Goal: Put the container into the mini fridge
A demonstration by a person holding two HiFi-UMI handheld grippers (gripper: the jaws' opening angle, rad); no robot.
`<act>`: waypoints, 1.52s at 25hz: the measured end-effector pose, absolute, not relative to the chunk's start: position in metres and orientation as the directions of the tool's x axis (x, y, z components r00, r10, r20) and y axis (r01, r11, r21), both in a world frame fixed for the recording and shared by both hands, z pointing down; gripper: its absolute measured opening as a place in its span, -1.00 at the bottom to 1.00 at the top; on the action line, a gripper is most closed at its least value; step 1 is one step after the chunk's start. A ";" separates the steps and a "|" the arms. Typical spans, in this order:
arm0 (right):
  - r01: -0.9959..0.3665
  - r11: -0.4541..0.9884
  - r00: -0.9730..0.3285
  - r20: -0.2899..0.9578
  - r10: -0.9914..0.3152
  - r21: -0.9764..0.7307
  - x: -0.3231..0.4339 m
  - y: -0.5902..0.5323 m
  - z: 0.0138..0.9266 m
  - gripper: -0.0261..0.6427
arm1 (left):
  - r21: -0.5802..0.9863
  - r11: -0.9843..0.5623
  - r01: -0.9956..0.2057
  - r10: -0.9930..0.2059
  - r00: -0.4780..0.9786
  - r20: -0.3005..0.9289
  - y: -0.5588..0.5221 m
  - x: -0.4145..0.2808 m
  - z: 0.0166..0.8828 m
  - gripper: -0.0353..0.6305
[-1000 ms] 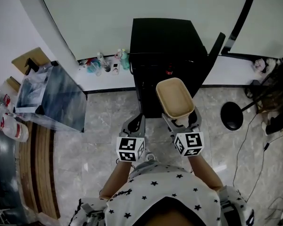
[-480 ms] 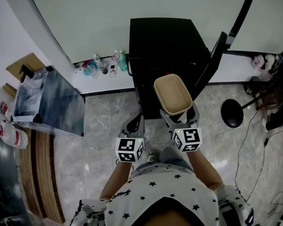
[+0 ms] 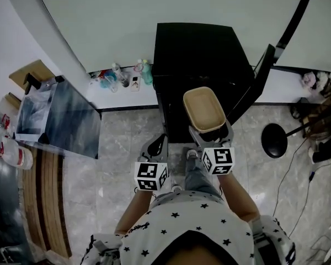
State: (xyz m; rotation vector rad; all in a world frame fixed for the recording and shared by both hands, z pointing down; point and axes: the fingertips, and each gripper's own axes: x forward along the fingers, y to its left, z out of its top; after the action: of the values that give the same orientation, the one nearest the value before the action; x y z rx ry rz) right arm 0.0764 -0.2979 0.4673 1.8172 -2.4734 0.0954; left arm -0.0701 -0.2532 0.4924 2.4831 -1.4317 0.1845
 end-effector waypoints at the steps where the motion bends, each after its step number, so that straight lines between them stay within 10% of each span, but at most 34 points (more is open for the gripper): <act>1: -0.953 0.301 -0.300 0.099 -0.949 -0.006 0.077 -0.304 0.470 0.64 | 0.167 -0.473 -0.865 -0.830 0.501 0.244 -0.257 -0.069 0.493 -0.86; 38: -0.952 0.301 -0.305 0.221 -0.926 -0.050 0.100 -0.453 0.536 0.64 | 0.177 -0.444 -0.878 -0.818 0.478 0.320 -0.325 -0.040 0.524 -0.86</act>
State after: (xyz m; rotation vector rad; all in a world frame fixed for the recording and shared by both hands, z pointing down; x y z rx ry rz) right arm 0.1001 -0.4532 0.5365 1.7545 -2.4093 0.2580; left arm -0.0397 -0.3253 0.5238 2.4119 -1.4343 0.2678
